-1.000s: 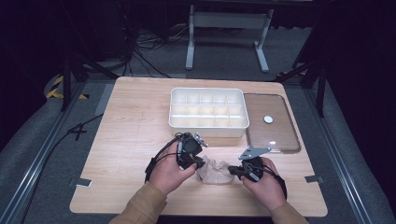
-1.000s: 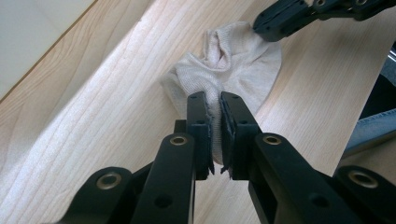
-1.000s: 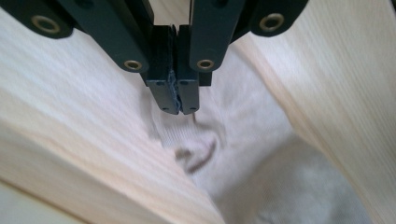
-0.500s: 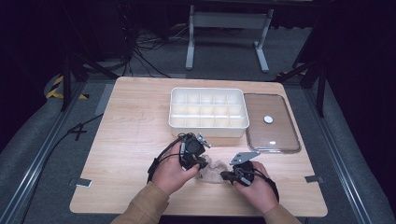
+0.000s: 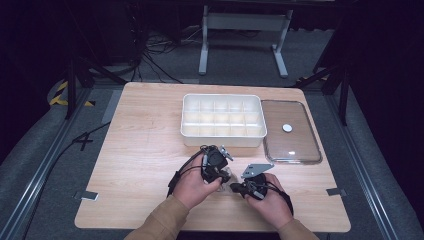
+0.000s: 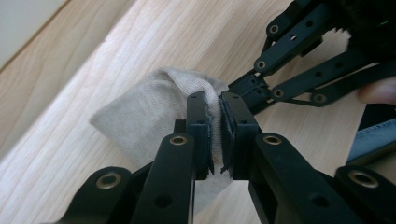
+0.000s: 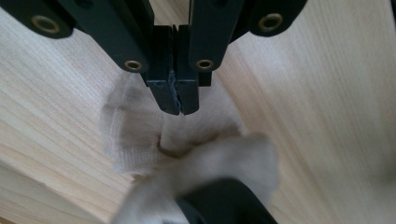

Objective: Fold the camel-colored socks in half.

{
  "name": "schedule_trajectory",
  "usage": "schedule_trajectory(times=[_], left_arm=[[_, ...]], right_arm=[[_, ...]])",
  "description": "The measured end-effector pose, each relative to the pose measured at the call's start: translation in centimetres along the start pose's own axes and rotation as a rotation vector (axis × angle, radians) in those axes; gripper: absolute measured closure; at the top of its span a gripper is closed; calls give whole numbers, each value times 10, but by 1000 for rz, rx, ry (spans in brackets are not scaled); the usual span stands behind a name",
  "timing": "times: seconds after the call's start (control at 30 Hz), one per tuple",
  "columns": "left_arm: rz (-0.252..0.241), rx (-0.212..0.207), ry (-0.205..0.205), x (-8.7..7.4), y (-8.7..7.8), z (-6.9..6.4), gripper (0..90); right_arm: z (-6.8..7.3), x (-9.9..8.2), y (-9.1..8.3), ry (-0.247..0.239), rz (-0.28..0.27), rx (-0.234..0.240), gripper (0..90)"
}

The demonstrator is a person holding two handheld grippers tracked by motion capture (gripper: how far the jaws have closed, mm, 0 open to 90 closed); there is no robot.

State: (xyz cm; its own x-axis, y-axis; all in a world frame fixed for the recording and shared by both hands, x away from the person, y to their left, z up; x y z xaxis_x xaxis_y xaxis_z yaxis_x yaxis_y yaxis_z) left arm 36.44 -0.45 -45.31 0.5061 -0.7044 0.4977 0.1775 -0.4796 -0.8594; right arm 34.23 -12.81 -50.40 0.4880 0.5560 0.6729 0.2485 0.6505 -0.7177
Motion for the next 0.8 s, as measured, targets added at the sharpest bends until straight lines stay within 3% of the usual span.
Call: schedule_trajectory(times=[0.13,0.17,0.33,0.6,0.73,0.8], left_arm=[[2,2,-10,0,4,1,828],[-1,1,-14,0,7,2,828],[22,7,-8,0,14,0,828],[2,6,15,6,20,-8,829],[-7,-2,30,11,21,-13,829],[12,12,40,13,26,-15,829]], right_arm=[[-2,0,-12,11,-11,5,896],[-5,0,-23,24,-23,-6,896],[-12,-3,-34,75,-6,-40,897],[-17,-15,-16,85,65,-45,899],[-17,-14,-15,92,55,-41,900],[-17,-14,-15,85,55,-47,900]])
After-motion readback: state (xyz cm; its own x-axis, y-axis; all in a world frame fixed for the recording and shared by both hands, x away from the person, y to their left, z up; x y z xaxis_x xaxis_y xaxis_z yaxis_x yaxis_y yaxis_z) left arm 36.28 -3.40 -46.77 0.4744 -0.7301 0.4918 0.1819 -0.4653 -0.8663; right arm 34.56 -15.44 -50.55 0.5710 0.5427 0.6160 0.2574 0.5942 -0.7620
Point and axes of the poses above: each handheld gripper's, and its own axes: y roughly forward along the jaws, x roughly out of its top, z roughly to its left, the point moved 5 cm from there along y, roughly forward along the jaws, and after that the axes turned 4 degrees about x, right-handed, at the moved point
